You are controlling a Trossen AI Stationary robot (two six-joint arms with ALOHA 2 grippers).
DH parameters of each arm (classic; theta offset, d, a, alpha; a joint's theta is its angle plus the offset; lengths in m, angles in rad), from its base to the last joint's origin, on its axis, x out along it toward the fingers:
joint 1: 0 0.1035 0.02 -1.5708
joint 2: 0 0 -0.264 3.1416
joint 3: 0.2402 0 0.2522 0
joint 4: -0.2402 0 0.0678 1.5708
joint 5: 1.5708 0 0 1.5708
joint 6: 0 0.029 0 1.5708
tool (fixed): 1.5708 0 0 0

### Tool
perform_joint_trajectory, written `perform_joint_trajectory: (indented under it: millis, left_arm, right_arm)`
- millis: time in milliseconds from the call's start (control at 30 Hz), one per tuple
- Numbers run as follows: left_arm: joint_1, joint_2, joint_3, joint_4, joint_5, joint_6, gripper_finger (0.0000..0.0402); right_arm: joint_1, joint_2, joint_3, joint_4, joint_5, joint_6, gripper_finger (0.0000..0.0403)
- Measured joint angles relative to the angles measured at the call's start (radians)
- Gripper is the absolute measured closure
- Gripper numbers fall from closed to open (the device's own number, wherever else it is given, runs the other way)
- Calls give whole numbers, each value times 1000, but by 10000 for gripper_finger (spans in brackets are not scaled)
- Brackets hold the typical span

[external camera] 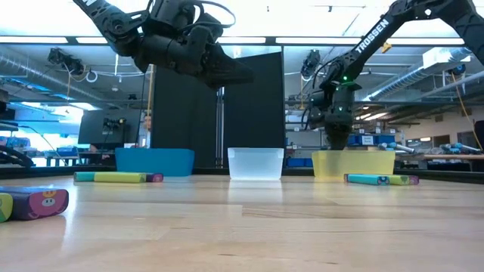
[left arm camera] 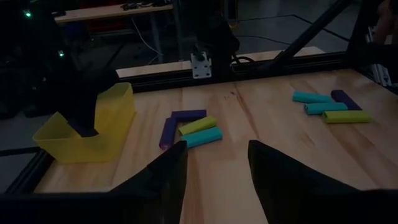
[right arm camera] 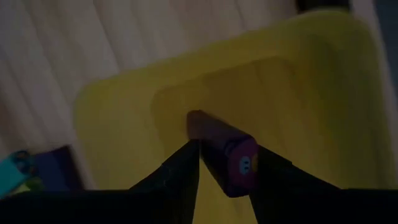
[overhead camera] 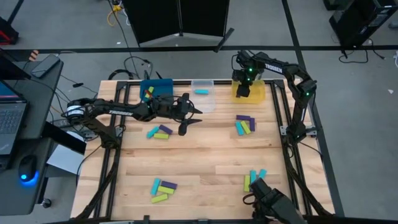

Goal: Sort blocks
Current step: Put the violet block into the yellow bin, then put the blue block into the transparent bin

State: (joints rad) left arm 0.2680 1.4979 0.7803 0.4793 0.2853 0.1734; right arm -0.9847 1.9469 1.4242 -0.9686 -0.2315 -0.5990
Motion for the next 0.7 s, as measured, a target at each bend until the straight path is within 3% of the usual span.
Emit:
perform_joint_trajectory:
  millis: [300,700]
  left_arm:
    - [0,0,0,-4,0,0,223]
    - [0,0,0,-27,0,-1,223]
  right_arm:
    - [16,0,0,39,58,3,227]
    - [18,-2,0,68,59,4,205]
